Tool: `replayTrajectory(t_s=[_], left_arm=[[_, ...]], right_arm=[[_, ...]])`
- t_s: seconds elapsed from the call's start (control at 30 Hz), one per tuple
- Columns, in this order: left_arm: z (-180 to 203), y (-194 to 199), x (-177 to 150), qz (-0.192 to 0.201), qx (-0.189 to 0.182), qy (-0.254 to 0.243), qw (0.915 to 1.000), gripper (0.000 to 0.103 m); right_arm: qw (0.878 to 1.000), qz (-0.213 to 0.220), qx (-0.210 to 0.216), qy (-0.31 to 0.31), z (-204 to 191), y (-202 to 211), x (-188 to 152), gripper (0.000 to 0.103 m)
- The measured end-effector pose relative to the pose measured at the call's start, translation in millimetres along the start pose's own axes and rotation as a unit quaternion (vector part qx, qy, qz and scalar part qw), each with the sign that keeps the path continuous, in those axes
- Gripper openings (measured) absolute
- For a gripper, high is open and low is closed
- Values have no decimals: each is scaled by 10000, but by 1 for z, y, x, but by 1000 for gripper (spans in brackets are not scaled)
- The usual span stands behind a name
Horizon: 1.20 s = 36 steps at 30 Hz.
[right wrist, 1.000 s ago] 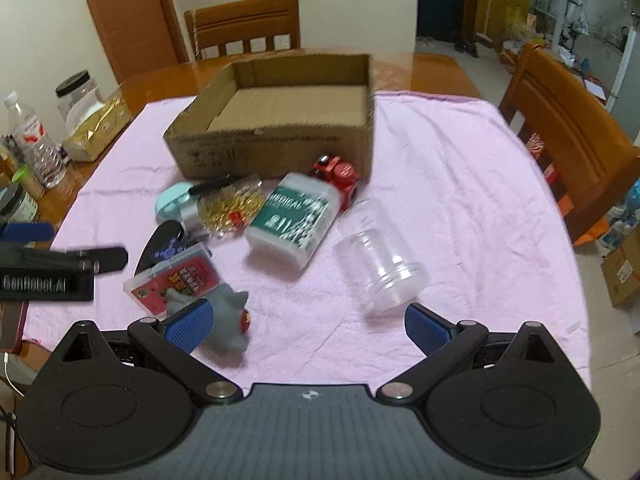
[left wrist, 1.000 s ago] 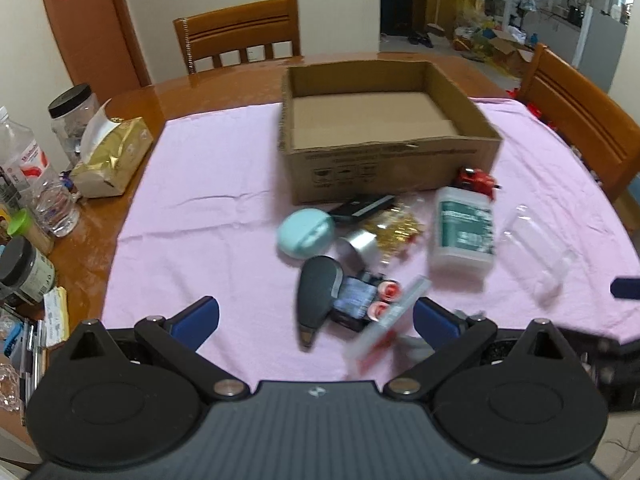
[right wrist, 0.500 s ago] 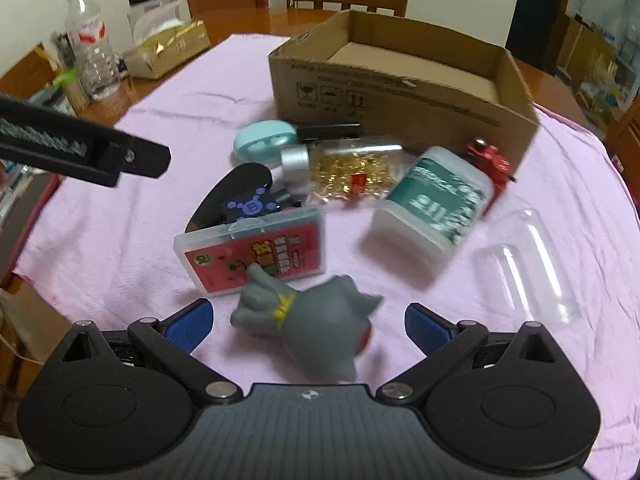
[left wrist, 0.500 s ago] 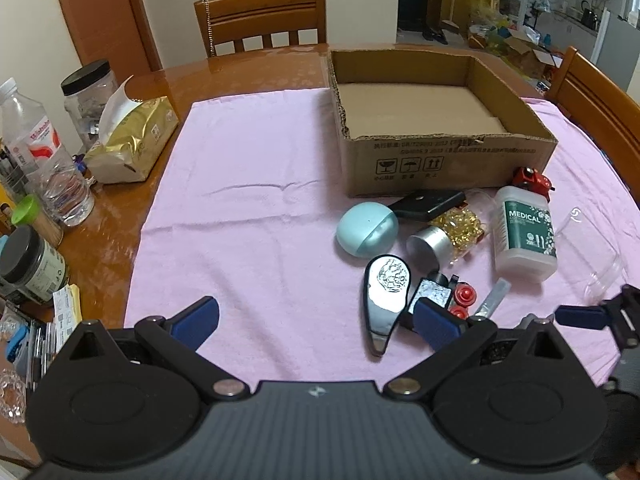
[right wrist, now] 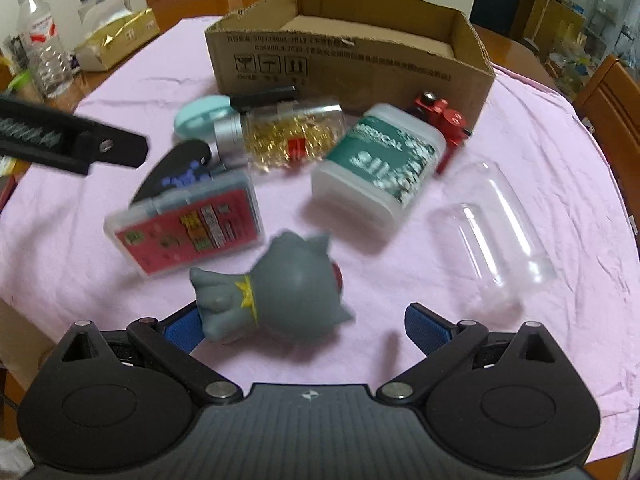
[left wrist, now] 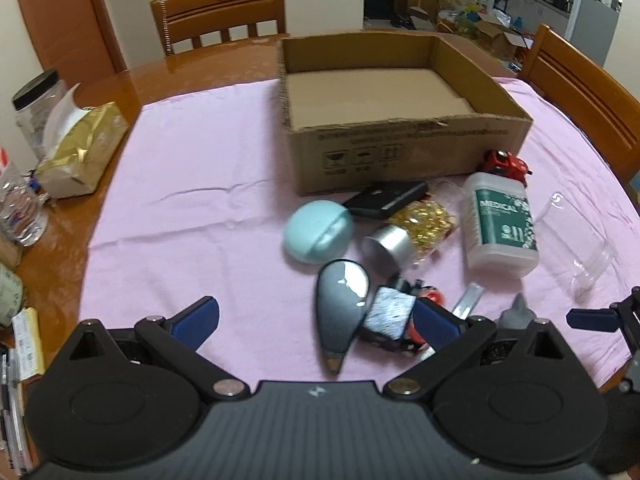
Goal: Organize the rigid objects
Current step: 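Grasp the grey cat figurine with the right gripper while the left gripper approaches the white pen-refill box, then grasp the white pen-refill box with the left gripper while the right gripper lifts the cat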
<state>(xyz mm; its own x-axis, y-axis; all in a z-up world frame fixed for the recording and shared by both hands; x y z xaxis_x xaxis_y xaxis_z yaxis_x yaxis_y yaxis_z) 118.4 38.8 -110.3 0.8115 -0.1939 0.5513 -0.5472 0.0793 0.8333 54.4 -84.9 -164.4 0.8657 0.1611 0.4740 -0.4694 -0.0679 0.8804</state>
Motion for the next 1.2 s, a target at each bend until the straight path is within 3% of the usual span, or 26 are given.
replayTrajectory(t_s=[0.27,0.47,0.67,0.83,0.93,1.1,1.2], left_arm=[[29,0,-7,-106,50,19,9999,102],[41,8,-22,-196,287,302,9989,102],[39,19,-39,-236,486,803,9953,102],[34,30,-52,-183,476,1284,9904,102],[34,33,-55,-179,513,1475,9876,102],[36,34,-59,-186,587,1664,9841,102],[38,33,-59,-176,601,1699,9835,102]], right_arm=[[9990,13,267,370,15,8,-12,103],[9932,65,760,882,24,14,-16,103],[9731,212,1268,1911,16,19,-15,103],[9451,386,1562,2845,7,11,-5,101],[9293,418,1719,3243,2,5,2,94],[9215,383,1751,3446,-1,-3,8,79],[9240,345,1795,3358,2,0,8,78]])
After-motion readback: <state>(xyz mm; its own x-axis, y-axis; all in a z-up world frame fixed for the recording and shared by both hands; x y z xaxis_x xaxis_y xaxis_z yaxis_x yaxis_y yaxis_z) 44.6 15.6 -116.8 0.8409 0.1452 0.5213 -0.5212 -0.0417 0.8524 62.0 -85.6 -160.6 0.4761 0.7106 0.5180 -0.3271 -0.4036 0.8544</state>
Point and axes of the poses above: each gripper's, at about its wrist camera, not at the fingertips, and y roughly against the way its jaws point, z to its right, x to its top, the point moved 3 cm from there along -y, roughly the way its jaws point
